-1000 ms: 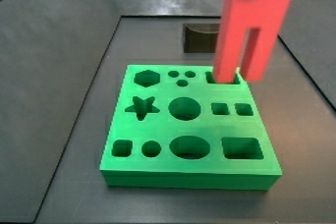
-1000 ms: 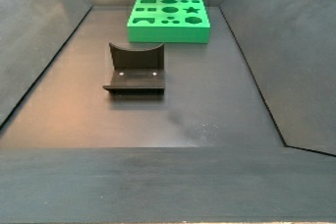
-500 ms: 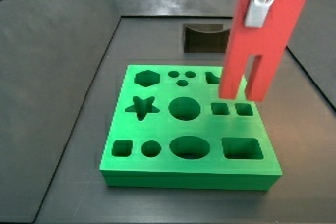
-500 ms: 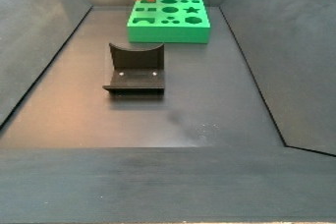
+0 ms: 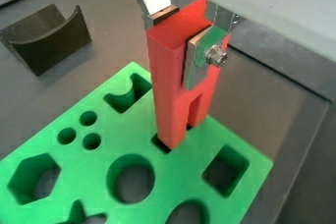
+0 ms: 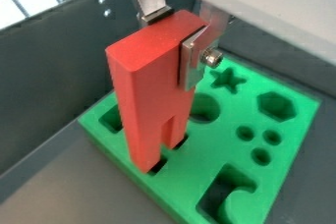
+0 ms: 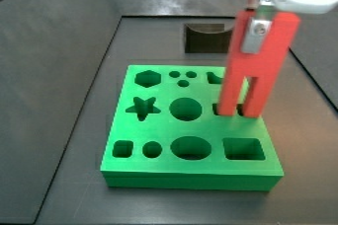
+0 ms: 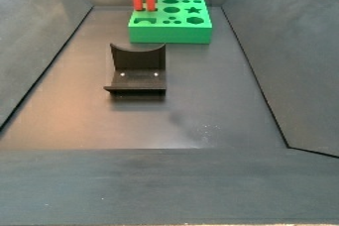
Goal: Pick up the double-square object. Move up. Place the double-square object on the fixture. Regrasp the double-square object. Move to above the board. Insert the double-square object.
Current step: Insert the double-square object.
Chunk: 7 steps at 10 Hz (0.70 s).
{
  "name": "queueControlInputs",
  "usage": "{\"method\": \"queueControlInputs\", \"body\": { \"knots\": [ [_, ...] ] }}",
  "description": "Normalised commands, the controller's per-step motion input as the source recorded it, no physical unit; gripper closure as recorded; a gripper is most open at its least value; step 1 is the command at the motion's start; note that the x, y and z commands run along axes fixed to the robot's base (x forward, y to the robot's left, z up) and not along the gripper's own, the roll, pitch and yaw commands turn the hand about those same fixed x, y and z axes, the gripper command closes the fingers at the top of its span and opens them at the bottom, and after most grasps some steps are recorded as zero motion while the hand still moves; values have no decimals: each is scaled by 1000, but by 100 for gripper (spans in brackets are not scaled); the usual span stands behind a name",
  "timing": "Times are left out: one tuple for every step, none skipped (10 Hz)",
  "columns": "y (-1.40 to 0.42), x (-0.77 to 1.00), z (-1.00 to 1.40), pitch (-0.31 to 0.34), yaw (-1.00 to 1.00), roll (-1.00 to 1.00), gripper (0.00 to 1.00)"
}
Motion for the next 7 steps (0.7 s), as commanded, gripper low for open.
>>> {"method": "queueControlInputs", "body": {
  "knots": [
    [0,166,-623,0,340,119,100],
    [46,-54,-609,40,349,274,100],
    [126,-523,-449,107,117,253,100],
    [0,-589,-277,84,-46,107,100],
    [0,-120,-63,0,-23,0,100],
    [-183,0,-266,-11,0,0,100],
    [-209,117,-331,-77,0,-4,100]
  ]
}}
